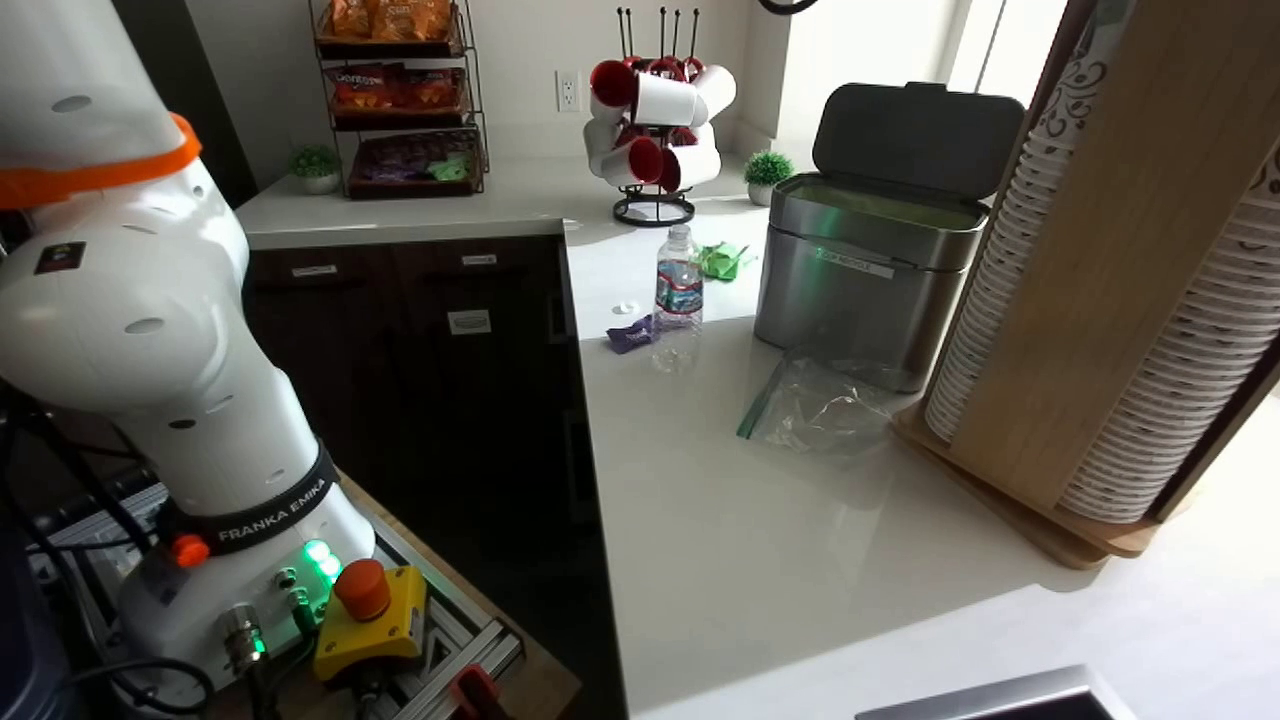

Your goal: Pick up one cup from the stacked cups on the cup order and put it on the table

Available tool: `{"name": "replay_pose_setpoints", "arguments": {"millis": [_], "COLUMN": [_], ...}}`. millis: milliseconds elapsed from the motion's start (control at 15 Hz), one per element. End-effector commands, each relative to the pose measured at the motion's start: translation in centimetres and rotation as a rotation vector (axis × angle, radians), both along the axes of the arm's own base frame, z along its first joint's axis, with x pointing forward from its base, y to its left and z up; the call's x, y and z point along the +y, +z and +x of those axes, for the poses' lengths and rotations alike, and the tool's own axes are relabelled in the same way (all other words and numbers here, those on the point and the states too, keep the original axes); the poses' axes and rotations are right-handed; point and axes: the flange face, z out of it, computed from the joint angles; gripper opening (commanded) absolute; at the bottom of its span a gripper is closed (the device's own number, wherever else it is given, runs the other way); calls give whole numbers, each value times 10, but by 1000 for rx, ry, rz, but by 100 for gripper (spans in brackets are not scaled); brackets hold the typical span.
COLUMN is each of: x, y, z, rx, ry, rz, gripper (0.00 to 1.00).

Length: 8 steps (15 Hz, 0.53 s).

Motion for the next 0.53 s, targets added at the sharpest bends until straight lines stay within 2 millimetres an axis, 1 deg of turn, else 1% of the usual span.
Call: {"name": "replay_pose_setpoints", "arguments": {"millis": [0,133,333,400,467], "x": [-2,-1,0,0,1], "y": [-3,-3,-5,-7,-7], "z": [4,1,1,1,1], "rx": [-30,-31,-21,-16,-16], "ry": [-15,-15,-11,-8,-7], "rz": [8,11,17,21,21], "gripper": [49,38,15,16,51]}}
